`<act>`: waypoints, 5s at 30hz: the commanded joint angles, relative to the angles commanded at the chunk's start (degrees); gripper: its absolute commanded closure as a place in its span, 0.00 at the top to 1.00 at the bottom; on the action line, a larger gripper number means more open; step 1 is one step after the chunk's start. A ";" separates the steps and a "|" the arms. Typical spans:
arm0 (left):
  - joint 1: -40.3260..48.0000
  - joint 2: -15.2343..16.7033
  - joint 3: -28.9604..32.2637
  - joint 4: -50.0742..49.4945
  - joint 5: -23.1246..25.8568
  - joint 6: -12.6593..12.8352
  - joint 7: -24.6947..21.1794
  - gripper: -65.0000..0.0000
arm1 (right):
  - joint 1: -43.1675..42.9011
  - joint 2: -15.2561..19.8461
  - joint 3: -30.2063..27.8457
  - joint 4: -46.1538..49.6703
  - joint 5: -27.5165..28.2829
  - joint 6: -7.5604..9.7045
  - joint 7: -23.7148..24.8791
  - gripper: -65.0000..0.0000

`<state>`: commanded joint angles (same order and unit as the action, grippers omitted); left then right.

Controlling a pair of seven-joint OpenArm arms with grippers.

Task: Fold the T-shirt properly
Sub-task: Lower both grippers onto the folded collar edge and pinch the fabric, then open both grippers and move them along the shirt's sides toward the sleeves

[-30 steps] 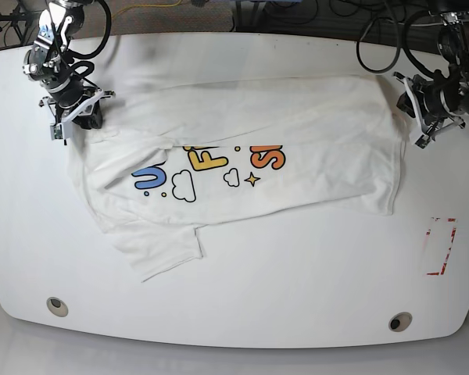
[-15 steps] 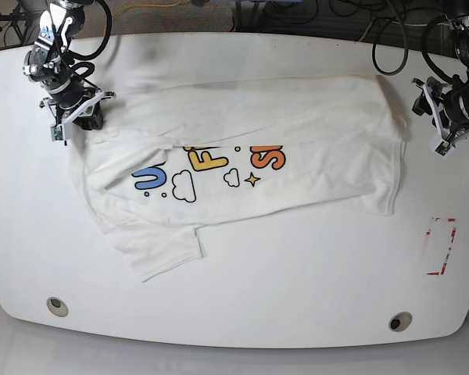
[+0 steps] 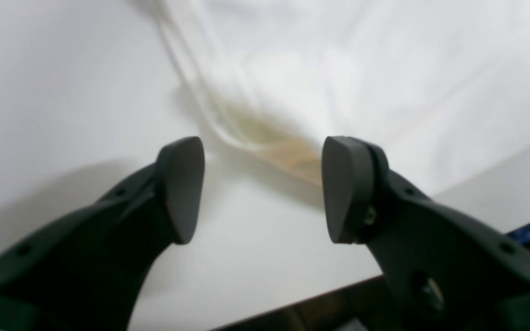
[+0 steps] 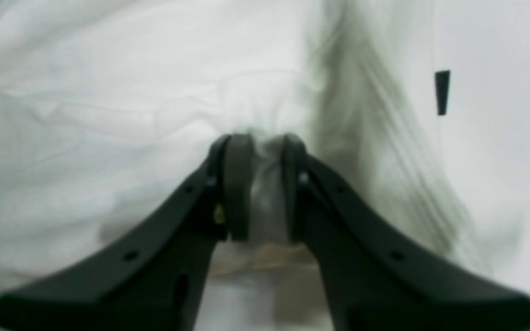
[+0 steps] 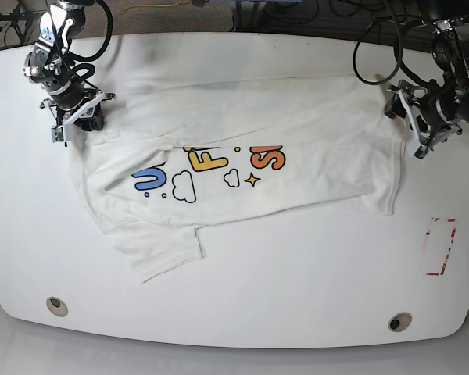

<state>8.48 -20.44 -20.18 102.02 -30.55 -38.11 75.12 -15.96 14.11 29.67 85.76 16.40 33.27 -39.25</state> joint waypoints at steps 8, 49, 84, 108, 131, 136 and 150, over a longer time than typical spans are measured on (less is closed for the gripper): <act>-0.53 1.05 2.29 0.09 4.57 1.76 -0.26 0.59 | 0.09 0.00 0.00 0.00 0.00 0.00 0.00 0.19; 2.29 0.97 0.26 6.07 10.02 -1.89 -1.67 0.59 | -0.09 -1.32 -0.09 0.00 0.00 0.00 0.09 0.19; 9.85 -2.99 5.27 -0.79 8.70 -1.89 -8.88 0.58 | -14.07 -5.01 0.53 8.97 0.00 0.00 0.09 0.19; 16.70 -4.40 2.99 -0.35 8.44 -1.89 -8.79 0.58 | -21.80 -7.21 0.53 17.23 0.00 0.00 -0.18 0.20; 7.91 -4.13 -7.12 11.16 8.35 -1.89 4.04 0.58 | -22.77 -8.70 0.88 24.88 0.00 0.00 -0.18 0.50; 3.69 -4.04 -7.91 11.25 8.35 -1.89 4.88 0.58 | -19.96 -9.67 3.08 27.60 0.09 0.00 -1.58 0.66; -4.48 -1.14 -11.78 10.73 8.88 -1.89 4.75 0.58 | -4.75 -6.59 3.16 24.09 0.00 0.00 -3.69 0.67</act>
<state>4.00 -21.58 -31.96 112.75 -21.67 -40.00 79.87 -20.70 7.52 32.84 109.85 16.40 33.27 -42.95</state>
